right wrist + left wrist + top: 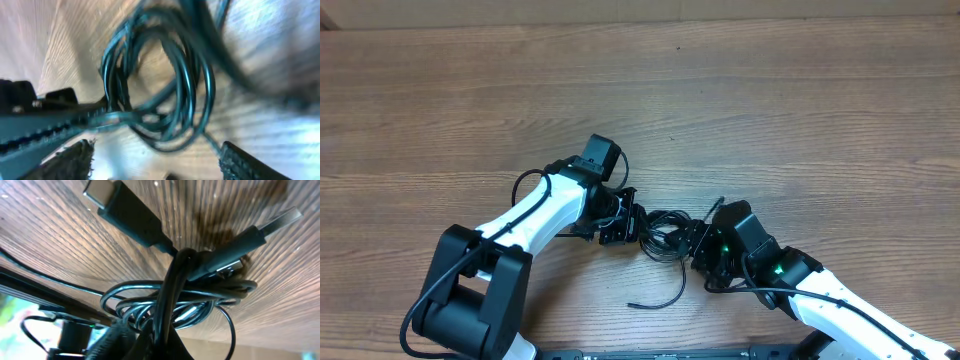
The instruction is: Untangle cables
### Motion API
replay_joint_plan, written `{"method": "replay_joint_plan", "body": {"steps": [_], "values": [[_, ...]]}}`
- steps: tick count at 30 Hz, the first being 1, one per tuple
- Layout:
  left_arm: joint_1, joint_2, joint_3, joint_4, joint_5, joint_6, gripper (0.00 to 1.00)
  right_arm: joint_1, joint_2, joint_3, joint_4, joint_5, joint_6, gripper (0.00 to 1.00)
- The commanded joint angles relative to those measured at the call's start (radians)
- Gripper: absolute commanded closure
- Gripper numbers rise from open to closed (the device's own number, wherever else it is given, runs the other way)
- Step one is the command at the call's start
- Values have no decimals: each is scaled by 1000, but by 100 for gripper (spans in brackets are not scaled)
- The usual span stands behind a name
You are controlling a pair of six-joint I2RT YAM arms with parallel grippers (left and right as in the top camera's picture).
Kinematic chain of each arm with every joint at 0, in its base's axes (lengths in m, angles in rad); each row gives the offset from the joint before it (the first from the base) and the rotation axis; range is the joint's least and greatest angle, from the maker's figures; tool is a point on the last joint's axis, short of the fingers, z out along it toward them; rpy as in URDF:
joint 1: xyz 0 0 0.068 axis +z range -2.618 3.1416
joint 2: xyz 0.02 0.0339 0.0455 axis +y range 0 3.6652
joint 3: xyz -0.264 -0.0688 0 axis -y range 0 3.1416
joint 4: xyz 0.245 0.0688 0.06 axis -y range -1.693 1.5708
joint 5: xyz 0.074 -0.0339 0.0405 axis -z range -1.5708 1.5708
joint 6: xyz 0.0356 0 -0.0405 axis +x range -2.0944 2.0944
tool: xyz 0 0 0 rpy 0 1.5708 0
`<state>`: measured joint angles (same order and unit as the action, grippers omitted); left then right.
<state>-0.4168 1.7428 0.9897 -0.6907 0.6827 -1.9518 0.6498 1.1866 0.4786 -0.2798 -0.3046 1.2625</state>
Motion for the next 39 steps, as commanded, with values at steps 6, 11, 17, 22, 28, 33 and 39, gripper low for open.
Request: {"method": "replay_joint_plan", "body": {"steps": [6, 11, 17, 22, 28, 33, 39], "values": [[7, -14, 12, 42, 37, -132, 96, 4, 20, 25, 3, 39, 167, 17], [7, -14, 12, 40, 97, -130, 96, 4, 136, 25, 69, 107, 257, 27], [5, -14, 12, 40, 190, -10, 96, 3, 298, 25, 300, 141, 256, 66], [7, -14, 12, 40, 311, 77, 96, 3, 301, 25, 317, 204, 256, 83], [70, -14, 12, 116, 359, 180, 96, 0, 301, 25, 242, 234, 164, 96], [212, -14, 13, 153, 420, 339, 96, -61, 290, 25, 149, 217, 87, 96], [395, -14, 13, 153, 462, 529, 96, -192, 191, 25, 6, 207, -87, 96]]}}
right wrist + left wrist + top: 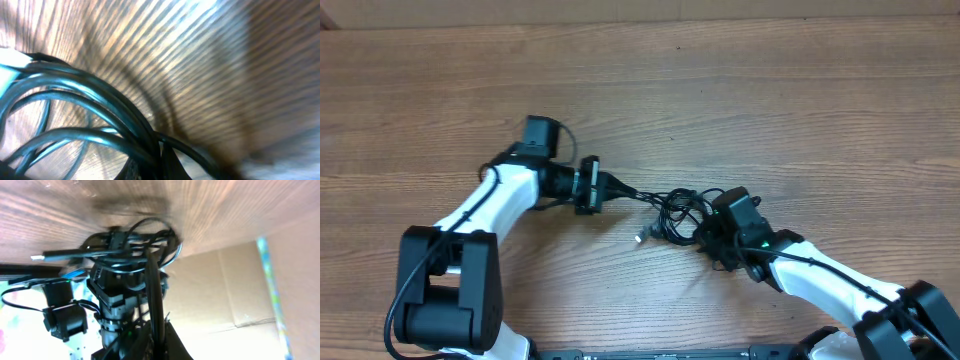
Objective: Untangle cables
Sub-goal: 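Release the bundle with the left gripper and pull it back left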
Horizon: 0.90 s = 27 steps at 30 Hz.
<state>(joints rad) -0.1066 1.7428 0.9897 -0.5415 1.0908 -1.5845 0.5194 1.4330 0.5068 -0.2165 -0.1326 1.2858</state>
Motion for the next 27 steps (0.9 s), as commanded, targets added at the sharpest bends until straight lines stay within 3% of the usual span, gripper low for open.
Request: {"method": "replay_joint_plan", "body": {"steps": [1, 8, 11, 14, 17, 19, 20, 21, 24, 27], "values": [[104, -13, 13, 4, 51, 191, 96, -82, -81, -3, -81, 35, -149, 96], [194, -14, 13, 31, -50, 416, 96, -195, -282, -3, -227, 79, -407, 96], [212, -14, 13, 106, -18, 534, 96, -242, -383, -2, -225, 18, -571, 96], [208, -13, 12, 131, -33, 672, 96, -248, -445, -2, -205, -37, -630, 96], [175, -13, 12, 95, -44, 685, 81, -246, -456, -2, -161, -130, -629, 96], [138, -13, 12, 93, -47, 683, 56, -246, -450, -2, -126, -183, -629, 96], [94, -13, 12, 94, -52, 653, 11, -246, -443, -2, -110, -183, -629, 96], [68, -13, 12, 94, -61, 622, 0, -246, -439, -2, -105, -183, -629, 96], [-10, -13, 12, 101, -92, 507, 0, -246, -422, -3, -107, -183, -629, 96], [-107, -13, 12, 101, -95, 280, 0, -246, -394, -3, -111, -183, -629, 96]]}}
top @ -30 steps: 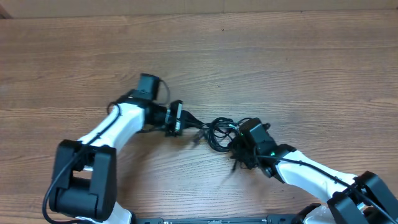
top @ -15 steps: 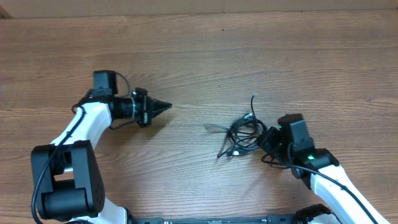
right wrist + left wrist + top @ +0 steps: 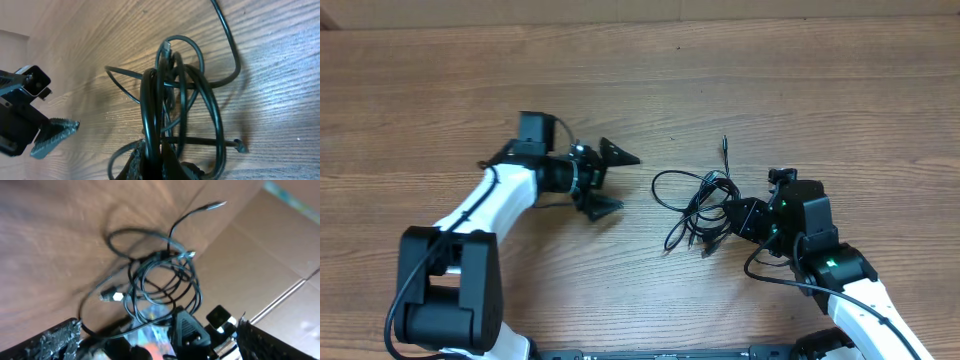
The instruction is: Untangle cables
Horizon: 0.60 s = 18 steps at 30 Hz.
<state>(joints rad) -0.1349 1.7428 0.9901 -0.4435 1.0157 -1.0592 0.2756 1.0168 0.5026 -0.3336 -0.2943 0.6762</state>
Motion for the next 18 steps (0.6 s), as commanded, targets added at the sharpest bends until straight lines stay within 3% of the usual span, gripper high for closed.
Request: {"method": "replay_joint_plan", "body": {"steps": [1, 2, 4, 11, 16, 18], "values": [[-97, -13, 12, 3, -18, -309, 0, -2, 30, 2, 3, -22, -19, 96], [-140, -13, 12, 3, 13, -453, 1, -2, 42, 2, -8, -22, -19, 96], [-190, -13, 12, 15, 48, -608, 1, -2, 47, 2, -20, -22, -19, 96], [-313, -13, 12, 151, 21, -998, 0, -2, 47, 2, -20, -22, -19, 96], [-392, -13, 12, 352, -330, -1027, 0, -2, 47, 2, -21, -48, -19, 96], [-420, -13, 12, 406, -444, -1027, 5, -2, 47, 2, -20, -67, -19, 96]]}}
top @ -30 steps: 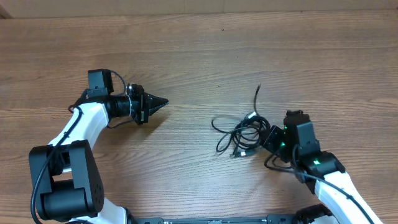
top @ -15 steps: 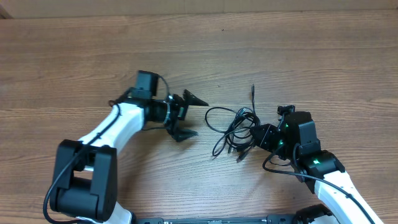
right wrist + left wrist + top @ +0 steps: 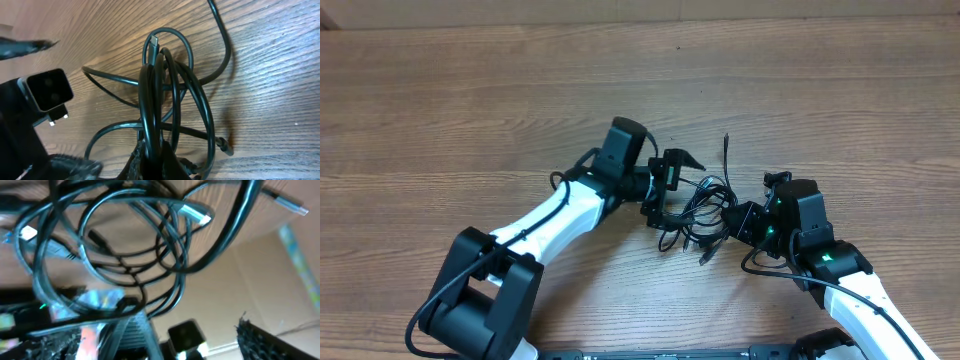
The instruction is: Untangle cables
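Observation:
A tangle of thin black cables [image 3: 702, 212] lies on the wooden table between both arms. My left gripper [image 3: 668, 188] is open at the tangle's left side, with one finger above the loops and one below. Up close, the left wrist view shows the loops [image 3: 130, 245] and a silver plug [image 3: 197, 215] just ahead of my left gripper [image 3: 160, 347]. My right gripper [image 3: 732, 222] is shut on the tangle's right side. In the right wrist view several strands of the cables [image 3: 175, 95] run down into my shut right gripper [image 3: 156, 159].
One loose cable end [image 3: 725, 142] sticks out toward the back of the table [image 3: 820, 100]. A cardboard wall [image 3: 260, 280] stands beyond the table. The left wrist camera housing [image 3: 47, 90] sits close to the tangle in the right wrist view.
My left gripper, still open, was well left of the tangle and is now right at its left edge, with loops ahead of its fingers. My right gripper kept hold of the tangle.
First both grippers were at the tangle, the left shut on a cable and the right open around the loops. Then the left had a strand stretched out leftward while the right was shut on the tangle. Later the left was open and apart; now it is back at the tangle.

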### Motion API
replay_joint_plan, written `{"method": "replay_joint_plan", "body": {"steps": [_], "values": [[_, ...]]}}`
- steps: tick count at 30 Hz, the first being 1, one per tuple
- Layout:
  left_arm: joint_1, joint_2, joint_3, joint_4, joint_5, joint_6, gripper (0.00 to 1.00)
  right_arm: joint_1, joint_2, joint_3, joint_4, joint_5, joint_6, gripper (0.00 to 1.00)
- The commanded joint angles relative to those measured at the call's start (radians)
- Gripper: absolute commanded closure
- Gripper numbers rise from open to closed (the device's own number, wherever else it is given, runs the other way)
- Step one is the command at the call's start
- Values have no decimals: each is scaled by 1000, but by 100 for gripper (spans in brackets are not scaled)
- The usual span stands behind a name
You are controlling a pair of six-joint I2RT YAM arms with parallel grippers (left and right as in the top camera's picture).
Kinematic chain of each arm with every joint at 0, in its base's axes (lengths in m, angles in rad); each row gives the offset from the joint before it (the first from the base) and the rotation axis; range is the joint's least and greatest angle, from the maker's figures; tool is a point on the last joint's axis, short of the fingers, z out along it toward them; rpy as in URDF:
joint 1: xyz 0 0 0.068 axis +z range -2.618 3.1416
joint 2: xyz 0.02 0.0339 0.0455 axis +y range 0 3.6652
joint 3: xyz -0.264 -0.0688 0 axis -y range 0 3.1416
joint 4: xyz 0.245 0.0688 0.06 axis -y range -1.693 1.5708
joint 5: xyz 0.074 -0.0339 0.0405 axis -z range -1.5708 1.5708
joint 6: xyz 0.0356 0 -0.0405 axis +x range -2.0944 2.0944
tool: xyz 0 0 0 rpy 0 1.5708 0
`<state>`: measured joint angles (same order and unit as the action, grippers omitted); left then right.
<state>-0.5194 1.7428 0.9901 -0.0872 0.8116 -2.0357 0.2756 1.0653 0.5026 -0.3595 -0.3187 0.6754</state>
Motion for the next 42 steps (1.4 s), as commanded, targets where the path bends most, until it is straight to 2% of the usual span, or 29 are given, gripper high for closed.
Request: {"method": "replay_joint_plan", "body": {"steps": [1, 5, 6, 12, 13, 14, 15, 16, 17, 18, 22, 25, 27, 29, 33, 35, 40, 42], "values": [[-45, -13, 12, 51, -278, -50, 6, -2, -2, 2, 6, -43, -18, 96], [-74, -13, 12, 47, -417, -48, 16, -2, -2, 2, 7, -65, -18, 96], [-93, -13, 12, 47, -483, -48, 17, -2, -2, 2, 13, -99, -18, 96], [-169, -13, 12, 42, -645, -42, 19, -2, -2, 2, 53, -132, -18, 96], [-180, -13, 12, 38, -676, -28, 22, -2, -2, 2, 53, -132, -18, 96], [-190, -13, 12, 33, -705, -8, 32, -2, -2, 2, 52, -132, -18, 96], [-198, -13, 12, 26, -734, 23, 47, -2, -2, 2, 51, -132, -18, 96], [-203, -13, 12, 14, -758, 56, 66, -2, -2, 2, 50, -132, -18, 96], [-209, -13, 12, -10, -794, 109, 90, -2, -2, 2, 47, -132, -19, 96], [-209, -13, 12, -27, -813, 139, 96, -2, -2, 2, 43, -131, -19, 96], [-192, -18, 13, -54, -866, 397, 96, -2, -2, 2, -34, 12, -10, 96], [-137, -85, 21, -32, -864, 596, 96, -3, -2, 2, -199, 338, 188, 96], [-95, -161, 23, -33, -865, 745, 96, -3, -2, 2, -240, 430, 246, 96], [-65, -223, 23, -45, -863, 845, 96, -3, -2, 2, -237, 443, 245, 96], [6, -413, 23, -184, -866, 1036, 96, -3, 5, 2, -216, 464, 245, 96], [31, -473, 23, -254, -881, 1076, 96, -3, 18, 2, -212, 466, 245, 96], [82, -541, 23, -463, -1029, 1065, 96, -3, 94, 2, -198, 455, 245, 96], [88, -531, 22, -515, -1028, 1055, 91, -3, 133, 2, -183, 410, 245, 95]]}}
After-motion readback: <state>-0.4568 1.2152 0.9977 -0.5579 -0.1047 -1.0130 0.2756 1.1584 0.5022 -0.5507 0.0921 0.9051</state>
